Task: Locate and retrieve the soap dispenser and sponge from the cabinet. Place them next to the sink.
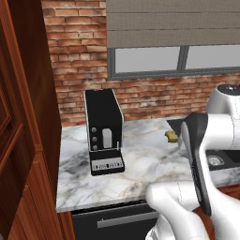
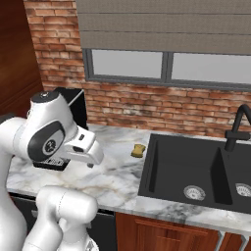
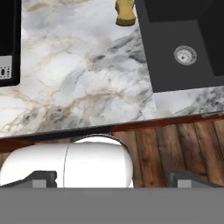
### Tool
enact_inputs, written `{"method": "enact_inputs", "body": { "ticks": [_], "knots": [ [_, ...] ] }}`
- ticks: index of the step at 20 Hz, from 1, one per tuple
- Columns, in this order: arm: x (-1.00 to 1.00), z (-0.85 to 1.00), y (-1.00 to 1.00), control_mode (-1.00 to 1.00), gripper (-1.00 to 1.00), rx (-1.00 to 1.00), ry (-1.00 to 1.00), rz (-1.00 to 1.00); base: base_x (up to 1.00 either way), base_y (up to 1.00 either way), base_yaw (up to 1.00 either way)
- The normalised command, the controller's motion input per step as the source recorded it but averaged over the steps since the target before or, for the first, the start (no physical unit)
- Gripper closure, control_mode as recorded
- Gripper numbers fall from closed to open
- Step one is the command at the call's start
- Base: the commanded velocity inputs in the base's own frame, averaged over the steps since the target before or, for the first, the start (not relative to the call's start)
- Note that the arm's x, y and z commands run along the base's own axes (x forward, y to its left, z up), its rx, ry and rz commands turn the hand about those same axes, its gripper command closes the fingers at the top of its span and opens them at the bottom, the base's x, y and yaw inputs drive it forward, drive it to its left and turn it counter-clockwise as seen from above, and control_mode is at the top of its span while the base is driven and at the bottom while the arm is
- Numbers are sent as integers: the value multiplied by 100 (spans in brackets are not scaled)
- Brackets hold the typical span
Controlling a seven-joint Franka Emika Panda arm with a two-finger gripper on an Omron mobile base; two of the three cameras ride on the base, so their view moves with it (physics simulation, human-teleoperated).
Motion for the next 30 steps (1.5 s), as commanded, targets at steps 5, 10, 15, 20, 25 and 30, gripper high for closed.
{"method": "enact_inputs", "body": {
  "ticks": [5, 10, 15, 20, 25, 30],
  "knots": [
    [0, 0, 0, -100, -100, 0, 0, 0, 0, 0, 0],
    [0, 0, 0, 100, -100, 0, 0, 0, -2, 0, 0],
    [0, 0, 0, 100, -100, 0, 0, 0, -68, -1, -2],
    [0, 0, 0, 100, -100, 0, 0, 0, -86, 0, -3],
    [0, 0, 0, 100, -100, 0, 0, 0, -75, -5, -11],
    [0, 0, 0, 100, -100, 0, 0, 0, -61, -23, -22]
  ]
}}
